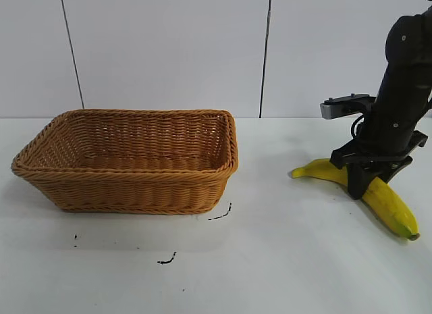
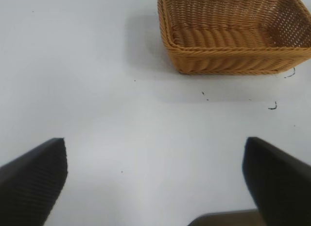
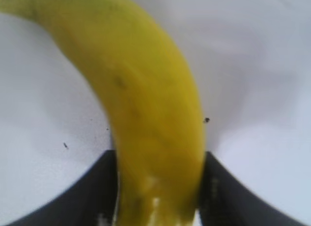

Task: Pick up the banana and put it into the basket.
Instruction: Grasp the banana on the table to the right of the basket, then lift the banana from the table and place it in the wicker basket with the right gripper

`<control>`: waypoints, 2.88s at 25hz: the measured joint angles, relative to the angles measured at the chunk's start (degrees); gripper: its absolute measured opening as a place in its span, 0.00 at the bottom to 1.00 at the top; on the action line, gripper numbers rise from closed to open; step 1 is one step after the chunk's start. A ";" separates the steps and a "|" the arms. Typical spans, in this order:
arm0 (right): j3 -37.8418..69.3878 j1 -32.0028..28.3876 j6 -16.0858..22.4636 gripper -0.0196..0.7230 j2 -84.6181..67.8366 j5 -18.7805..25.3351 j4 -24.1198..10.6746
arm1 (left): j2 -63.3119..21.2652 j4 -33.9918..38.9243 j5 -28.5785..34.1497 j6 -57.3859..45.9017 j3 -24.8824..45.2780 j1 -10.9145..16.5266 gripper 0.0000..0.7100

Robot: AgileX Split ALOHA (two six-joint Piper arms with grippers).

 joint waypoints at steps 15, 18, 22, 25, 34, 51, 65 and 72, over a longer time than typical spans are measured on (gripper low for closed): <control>-31.16 1.78 0.38 0.45 -2.39 19.41 0.04 | 0.00 0.00 0.00 0.00 0.00 0.00 0.98; -37.47 3.79 0.38 0.45 0.76 19.93 -0.28 | 0.00 0.00 0.00 0.00 0.00 0.00 0.98; -43.91 7.37 -1.12 0.45 4.85 20.38 -0.60 | 0.00 0.00 0.00 0.00 0.00 0.00 0.98; -45.80 11.50 -5.09 0.45 5.82 20.32 -0.73 | 0.00 0.00 0.00 0.00 0.00 0.00 0.98; -46.24 26.93 -14.03 0.45 7.76 9.85 -2.39 | 0.00 0.00 0.00 0.00 0.00 0.00 0.98; -46.24 35.22 -17.94 0.45 23.99 -8.27 -3.26 | 0.00 0.00 0.00 0.00 0.00 0.00 0.98; -46.18 35.30 -11.88 0.86 21.67 -3.04 -3.79 | 0.00 0.00 0.00 0.00 0.00 0.00 0.98; -46.49 35.30 3.42 0.88 10.97 4.83 -2.39 | 0.00 0.00 0.00 0.00 0.00 0.00 0.98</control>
